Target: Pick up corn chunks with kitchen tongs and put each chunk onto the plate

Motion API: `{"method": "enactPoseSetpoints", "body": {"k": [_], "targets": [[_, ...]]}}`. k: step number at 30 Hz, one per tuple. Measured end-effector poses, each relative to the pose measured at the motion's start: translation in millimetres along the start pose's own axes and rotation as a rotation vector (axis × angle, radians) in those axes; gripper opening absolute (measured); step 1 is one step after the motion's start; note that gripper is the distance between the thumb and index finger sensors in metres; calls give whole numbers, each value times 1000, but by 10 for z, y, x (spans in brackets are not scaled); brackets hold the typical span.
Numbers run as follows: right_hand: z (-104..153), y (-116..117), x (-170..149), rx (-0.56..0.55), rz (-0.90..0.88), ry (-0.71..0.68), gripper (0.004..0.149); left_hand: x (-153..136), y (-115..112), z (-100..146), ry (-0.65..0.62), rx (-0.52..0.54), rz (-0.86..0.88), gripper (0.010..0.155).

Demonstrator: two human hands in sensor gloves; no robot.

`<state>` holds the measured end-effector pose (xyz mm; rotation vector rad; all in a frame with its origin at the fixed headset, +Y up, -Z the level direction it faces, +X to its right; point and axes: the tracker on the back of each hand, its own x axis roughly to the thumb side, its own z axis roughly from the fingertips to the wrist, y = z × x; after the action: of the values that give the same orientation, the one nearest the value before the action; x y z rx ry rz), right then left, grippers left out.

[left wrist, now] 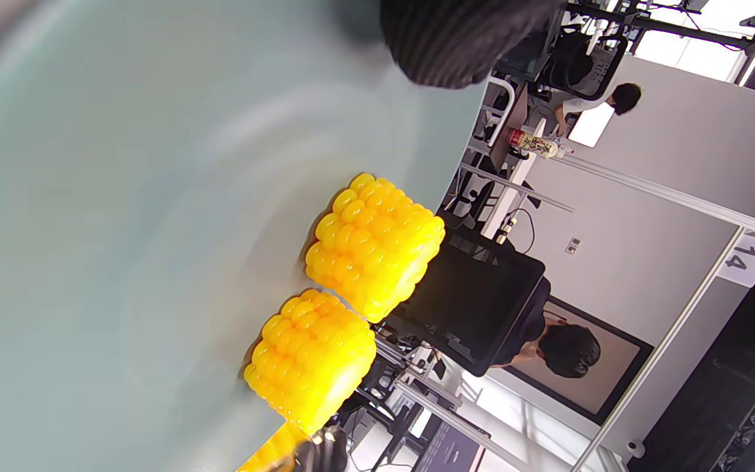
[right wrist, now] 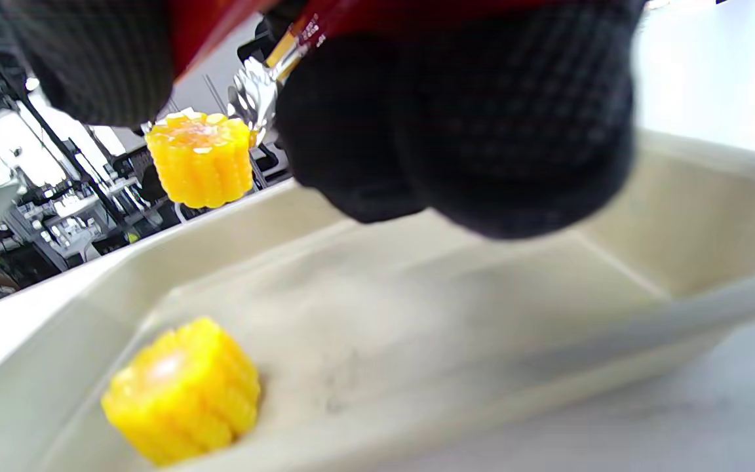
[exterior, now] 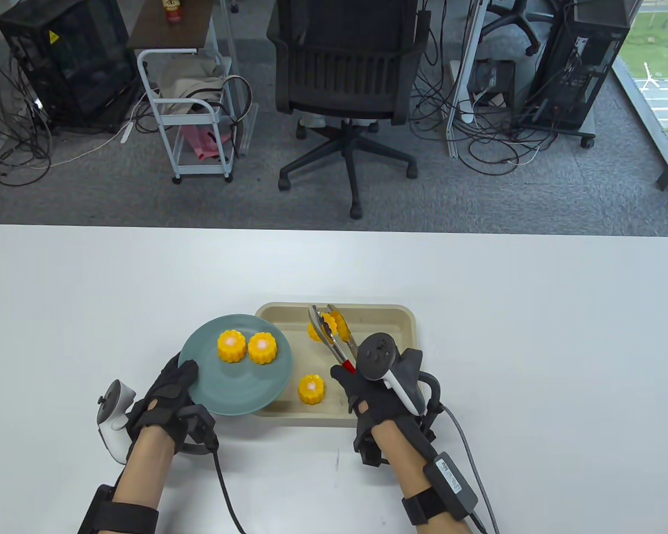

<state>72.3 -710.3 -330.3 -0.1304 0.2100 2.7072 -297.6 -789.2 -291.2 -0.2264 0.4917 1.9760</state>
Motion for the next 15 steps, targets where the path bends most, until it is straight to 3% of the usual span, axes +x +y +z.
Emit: {"method": "enactPoseSetpoints", "body": {"k": [7,15], "targets": [[292,-224,356,-71,-122,-136,76,-10,4,-6,3,2,-3,56],[716,-74,867,-67,-26,-344,76,-12,0,-5,4,-5,5,56]]}}
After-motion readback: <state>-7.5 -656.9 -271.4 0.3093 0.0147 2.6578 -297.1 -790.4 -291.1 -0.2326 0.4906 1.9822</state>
